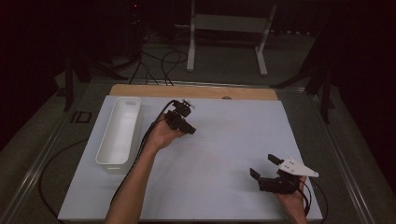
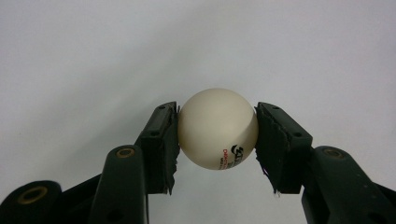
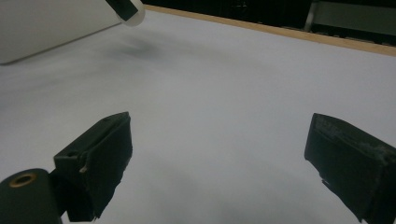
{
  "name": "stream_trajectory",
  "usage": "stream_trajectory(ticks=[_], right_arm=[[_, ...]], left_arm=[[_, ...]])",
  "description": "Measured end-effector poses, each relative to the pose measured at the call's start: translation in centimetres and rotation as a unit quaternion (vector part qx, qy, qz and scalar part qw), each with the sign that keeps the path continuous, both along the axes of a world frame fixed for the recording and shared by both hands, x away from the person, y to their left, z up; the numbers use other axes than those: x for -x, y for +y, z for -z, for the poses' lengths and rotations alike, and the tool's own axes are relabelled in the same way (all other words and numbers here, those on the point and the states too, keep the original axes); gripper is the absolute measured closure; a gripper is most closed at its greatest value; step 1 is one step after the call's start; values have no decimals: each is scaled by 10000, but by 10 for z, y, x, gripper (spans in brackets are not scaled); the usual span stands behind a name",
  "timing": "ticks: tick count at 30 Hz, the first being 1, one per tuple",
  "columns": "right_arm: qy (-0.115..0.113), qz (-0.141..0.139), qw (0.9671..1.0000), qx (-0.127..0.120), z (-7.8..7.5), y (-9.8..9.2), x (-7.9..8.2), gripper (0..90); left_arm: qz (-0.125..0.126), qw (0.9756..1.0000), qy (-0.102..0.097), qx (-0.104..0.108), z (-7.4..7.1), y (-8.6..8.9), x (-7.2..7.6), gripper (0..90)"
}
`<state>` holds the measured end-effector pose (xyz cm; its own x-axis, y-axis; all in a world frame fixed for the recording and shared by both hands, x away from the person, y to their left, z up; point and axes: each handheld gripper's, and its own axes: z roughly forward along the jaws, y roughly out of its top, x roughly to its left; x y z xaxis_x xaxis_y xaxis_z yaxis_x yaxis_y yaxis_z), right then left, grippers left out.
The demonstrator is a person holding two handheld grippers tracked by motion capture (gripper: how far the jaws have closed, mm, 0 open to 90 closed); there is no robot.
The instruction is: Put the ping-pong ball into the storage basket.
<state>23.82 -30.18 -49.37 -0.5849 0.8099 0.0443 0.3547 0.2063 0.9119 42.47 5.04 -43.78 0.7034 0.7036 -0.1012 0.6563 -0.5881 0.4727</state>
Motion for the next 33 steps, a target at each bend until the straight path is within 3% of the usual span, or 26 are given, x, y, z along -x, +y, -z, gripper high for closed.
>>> stream_trajectory(ticks=[33], right_arm=[[-87,-58,9999,-101,5,4,-3,74]], left_arm=[[-179,9996,-173,103,-24,27,4,511]])
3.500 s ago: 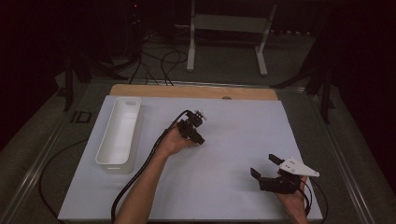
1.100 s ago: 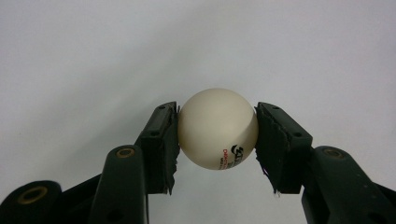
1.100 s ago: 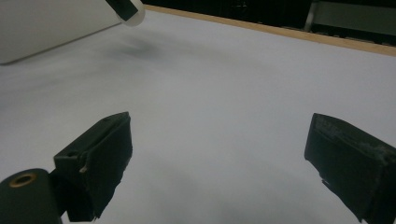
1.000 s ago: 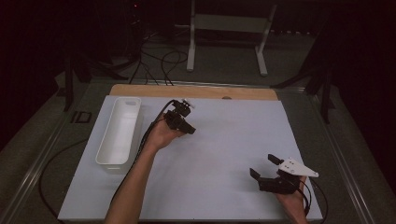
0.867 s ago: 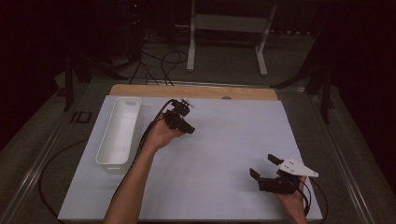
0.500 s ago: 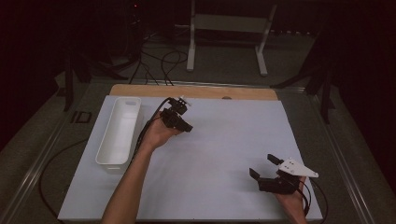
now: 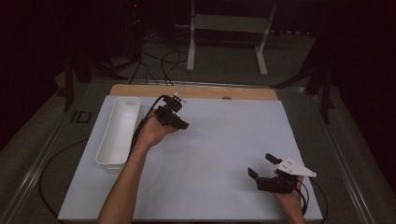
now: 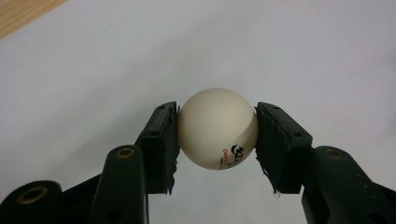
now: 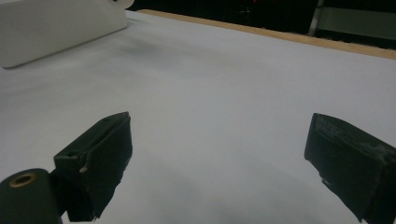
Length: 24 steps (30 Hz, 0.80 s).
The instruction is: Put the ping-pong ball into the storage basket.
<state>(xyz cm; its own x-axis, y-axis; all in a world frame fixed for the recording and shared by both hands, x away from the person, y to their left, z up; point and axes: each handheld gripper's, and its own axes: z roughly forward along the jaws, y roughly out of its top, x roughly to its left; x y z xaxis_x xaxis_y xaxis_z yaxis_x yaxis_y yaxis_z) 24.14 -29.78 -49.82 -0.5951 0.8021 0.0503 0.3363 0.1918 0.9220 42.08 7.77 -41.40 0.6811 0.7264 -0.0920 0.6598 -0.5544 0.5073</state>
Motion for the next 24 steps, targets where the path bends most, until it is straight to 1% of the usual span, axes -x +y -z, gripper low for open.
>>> stream_trajectory(ticks=[3,8,11,14,15,18,19,24], right_arm=[[-5,-2,10000,-21,0,-1,0,74],[-28,11,10000,-56,1,-2,-1,74],[-78,82,9999,14,1,-1,0,75],[-87,72,9999,20,1,-1,0,75],[-92,67,9999,32,0,-1,-1,75],[-115,92,9999,34,0,0,-1,74],[-118,97,9999,22,0,-1,-1,75],[-133,105,9999,33,0,-1,-1,75]], left_arm=[[8,10000,-1,-1,-2,3,1,511],[-52,10000,-33,40,-5,9,2,511],[-67,10000,-44,47,-7,12,3,511],[-57,10000,-53,24,-9,14,3,511],[-97,9999,-44,59,-10,16,4,511],[-115,9999,-47,79,-12,18,4,511],[-96,9999,-69,63,-12,19,4,511],[-163,9998,-75,90,-16,24,6,511]])
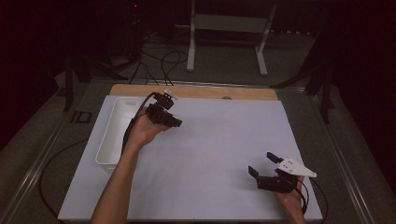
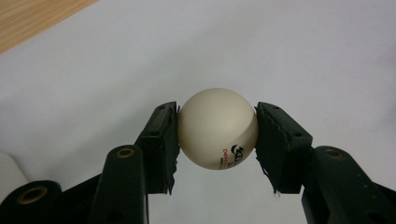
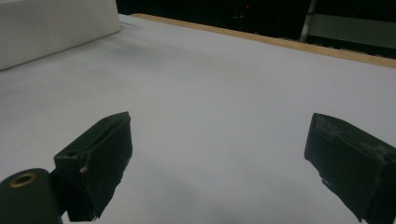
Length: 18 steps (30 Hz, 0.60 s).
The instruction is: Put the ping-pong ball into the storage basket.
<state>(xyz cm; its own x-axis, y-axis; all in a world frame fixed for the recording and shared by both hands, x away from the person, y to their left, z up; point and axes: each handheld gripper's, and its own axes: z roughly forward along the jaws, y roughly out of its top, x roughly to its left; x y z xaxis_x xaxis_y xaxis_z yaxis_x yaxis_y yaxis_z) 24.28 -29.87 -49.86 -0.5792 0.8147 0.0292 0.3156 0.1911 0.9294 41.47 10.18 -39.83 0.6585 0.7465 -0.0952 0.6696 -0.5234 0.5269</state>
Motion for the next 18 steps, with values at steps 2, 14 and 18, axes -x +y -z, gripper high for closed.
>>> stream_trajectory(ticks=[2,14,18], right_arm=[[8,-14,10000,1,0,0,0,75],[9,-9,10000,0,2,2,-1,75],[-3,3,10000,-1,3,2,-1,75]], left_arm=[[-13,10000,-18,-11,-1,2,0,511],[-44,10000,-79,-33,-5,8,4,511],[-31,10000,-74,-43,-6,10,5,511]])
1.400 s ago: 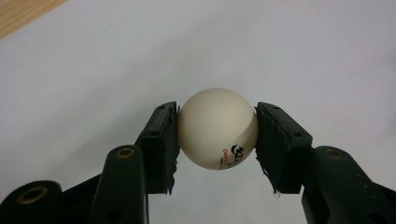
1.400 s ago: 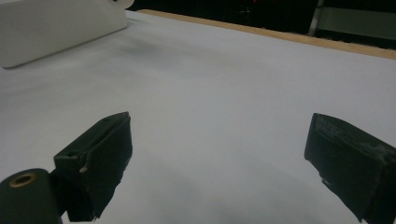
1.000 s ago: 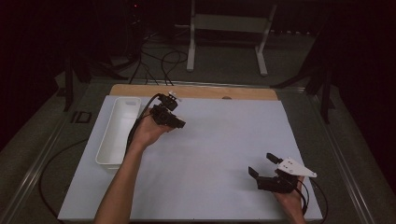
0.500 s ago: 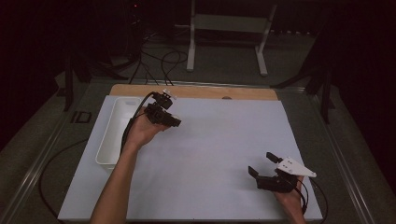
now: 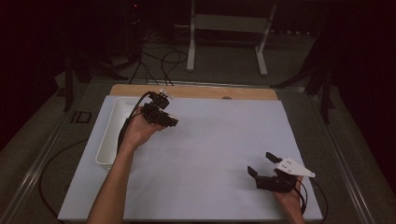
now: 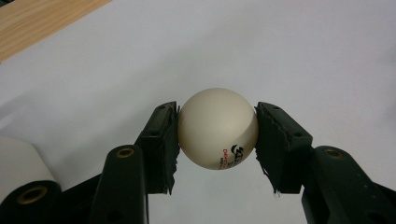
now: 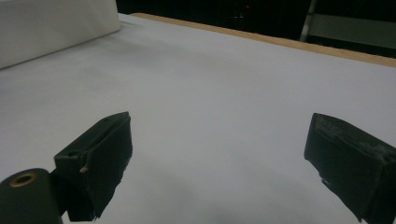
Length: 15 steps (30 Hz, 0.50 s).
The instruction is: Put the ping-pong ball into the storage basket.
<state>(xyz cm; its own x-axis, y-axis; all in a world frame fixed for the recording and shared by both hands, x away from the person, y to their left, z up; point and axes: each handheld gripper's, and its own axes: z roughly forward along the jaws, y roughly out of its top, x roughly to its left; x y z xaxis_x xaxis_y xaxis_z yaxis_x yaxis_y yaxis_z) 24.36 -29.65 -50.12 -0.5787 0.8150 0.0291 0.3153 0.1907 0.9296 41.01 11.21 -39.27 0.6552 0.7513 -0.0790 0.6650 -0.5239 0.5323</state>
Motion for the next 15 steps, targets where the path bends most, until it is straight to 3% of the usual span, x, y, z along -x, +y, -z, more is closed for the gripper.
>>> stream_trajectory(ticks=[15], right_arm=[[-3,6,10000,27,1,2,1,75]], left_arm=[[-67,10000,-8,-35,-3,12,2,511]])
